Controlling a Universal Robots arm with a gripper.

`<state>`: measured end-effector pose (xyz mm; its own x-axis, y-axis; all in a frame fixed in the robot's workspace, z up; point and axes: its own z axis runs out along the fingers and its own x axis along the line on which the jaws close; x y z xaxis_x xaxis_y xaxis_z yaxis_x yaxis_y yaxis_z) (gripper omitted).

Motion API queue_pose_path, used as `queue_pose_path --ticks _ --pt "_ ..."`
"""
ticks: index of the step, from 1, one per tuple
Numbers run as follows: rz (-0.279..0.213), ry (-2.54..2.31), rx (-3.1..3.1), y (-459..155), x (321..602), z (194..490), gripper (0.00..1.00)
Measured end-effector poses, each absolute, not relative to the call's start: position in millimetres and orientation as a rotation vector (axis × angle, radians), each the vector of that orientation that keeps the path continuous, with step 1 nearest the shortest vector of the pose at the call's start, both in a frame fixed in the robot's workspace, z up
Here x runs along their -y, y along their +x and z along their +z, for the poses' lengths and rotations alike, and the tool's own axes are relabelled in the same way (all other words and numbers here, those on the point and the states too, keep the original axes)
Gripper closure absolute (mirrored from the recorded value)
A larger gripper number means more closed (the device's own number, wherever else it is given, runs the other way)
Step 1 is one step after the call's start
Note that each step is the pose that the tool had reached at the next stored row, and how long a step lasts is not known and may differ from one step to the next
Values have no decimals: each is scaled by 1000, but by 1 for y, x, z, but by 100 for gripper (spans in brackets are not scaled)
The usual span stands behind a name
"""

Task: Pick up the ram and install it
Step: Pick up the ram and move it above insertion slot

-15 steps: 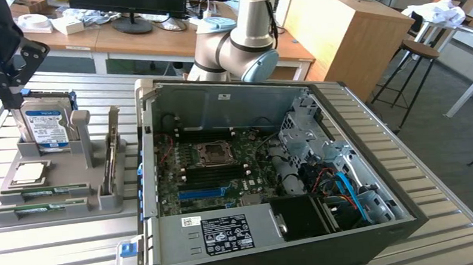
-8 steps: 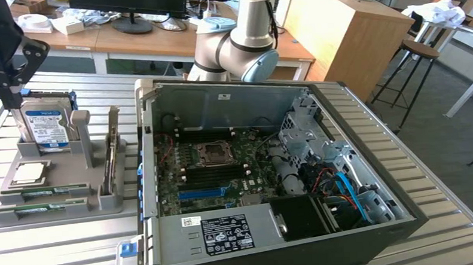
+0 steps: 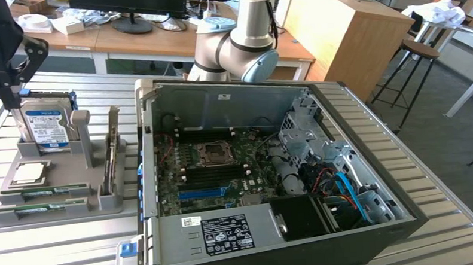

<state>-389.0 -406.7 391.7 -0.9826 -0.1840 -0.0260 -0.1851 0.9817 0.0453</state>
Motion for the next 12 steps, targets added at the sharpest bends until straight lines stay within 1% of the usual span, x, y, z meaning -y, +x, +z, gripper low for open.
queue_pose_path --ticks 12 --pt "77 -624 -3061 -389 407 391 90"
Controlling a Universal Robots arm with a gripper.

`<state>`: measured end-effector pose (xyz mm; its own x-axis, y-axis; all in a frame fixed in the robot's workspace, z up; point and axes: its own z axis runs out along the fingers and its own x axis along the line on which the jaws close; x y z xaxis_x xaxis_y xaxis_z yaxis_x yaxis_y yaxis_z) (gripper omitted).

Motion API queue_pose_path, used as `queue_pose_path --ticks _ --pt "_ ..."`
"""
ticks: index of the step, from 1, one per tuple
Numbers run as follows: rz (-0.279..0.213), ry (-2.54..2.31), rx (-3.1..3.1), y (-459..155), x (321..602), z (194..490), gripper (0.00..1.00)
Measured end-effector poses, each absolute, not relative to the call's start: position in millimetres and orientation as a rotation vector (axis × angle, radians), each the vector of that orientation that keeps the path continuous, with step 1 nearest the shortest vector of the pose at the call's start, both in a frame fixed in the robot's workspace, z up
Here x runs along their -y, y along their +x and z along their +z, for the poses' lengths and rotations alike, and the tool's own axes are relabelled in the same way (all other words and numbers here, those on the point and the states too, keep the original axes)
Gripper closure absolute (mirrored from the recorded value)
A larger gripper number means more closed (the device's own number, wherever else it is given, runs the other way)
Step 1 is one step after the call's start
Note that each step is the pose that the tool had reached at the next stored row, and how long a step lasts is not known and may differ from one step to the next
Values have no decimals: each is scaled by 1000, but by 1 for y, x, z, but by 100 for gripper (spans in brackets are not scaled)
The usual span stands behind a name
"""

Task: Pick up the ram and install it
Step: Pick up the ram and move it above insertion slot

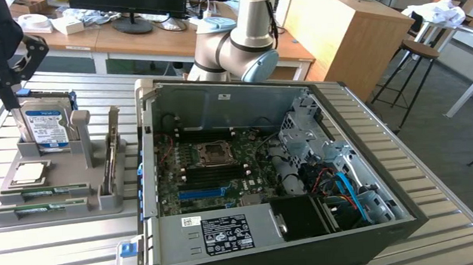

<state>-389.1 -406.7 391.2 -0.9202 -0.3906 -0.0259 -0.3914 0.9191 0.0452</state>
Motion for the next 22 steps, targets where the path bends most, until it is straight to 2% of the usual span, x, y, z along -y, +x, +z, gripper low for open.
queue_pose_path --ticks 22 --pt "73 -1207 -2894 -389 407 391 90"
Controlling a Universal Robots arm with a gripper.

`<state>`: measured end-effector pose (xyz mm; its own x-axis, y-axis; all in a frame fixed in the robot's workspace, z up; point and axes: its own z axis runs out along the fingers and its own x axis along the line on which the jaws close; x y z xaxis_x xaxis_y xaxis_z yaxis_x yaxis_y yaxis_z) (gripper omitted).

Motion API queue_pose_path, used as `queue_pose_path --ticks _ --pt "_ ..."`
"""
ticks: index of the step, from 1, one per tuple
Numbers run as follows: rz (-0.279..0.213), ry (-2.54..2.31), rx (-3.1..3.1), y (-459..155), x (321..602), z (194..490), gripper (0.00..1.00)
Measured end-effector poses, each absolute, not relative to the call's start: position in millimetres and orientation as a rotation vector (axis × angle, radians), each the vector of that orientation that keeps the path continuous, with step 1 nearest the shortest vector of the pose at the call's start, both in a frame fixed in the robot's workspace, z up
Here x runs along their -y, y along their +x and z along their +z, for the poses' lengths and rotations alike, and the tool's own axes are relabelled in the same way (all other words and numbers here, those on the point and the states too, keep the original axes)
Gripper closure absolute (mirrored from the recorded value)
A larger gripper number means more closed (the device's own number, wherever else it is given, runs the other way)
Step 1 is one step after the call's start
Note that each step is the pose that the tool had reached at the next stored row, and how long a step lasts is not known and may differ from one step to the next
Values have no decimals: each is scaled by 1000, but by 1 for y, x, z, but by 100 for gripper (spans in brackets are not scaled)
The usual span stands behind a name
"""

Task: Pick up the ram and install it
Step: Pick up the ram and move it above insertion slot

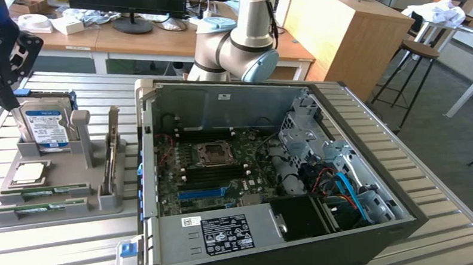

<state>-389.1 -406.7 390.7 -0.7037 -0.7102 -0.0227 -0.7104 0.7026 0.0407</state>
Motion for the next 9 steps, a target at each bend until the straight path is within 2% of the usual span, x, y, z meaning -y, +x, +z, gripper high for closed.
queue_pose_path --ticks 9 --pt "70 -1442 -2790 -389 407 391 90"
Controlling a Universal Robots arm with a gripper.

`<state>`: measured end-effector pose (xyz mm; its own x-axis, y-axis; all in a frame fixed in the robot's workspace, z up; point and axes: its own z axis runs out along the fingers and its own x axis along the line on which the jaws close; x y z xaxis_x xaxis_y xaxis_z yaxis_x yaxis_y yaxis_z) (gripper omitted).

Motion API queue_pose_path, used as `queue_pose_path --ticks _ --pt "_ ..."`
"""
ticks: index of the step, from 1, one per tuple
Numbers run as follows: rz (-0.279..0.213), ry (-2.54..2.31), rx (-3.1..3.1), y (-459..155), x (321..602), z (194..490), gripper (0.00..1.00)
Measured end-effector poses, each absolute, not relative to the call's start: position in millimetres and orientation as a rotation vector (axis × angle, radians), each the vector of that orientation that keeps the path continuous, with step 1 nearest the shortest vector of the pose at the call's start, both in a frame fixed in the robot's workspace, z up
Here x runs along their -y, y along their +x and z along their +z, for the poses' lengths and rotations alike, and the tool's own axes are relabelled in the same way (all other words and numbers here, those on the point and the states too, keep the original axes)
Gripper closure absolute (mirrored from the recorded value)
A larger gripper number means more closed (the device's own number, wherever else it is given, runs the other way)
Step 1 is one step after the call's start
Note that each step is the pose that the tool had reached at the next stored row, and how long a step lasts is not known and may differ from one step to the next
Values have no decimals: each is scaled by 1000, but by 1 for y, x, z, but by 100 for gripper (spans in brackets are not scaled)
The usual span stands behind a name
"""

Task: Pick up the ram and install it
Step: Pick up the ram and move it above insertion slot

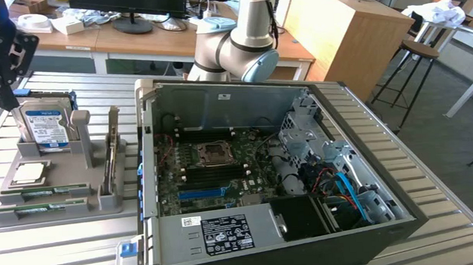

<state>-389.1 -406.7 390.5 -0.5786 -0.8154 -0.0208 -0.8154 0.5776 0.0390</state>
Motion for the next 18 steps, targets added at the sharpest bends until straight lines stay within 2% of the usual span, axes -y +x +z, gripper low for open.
queue_pose_path --ticks 18 --pt "68 -1882 -2523 -389 407 390 90"
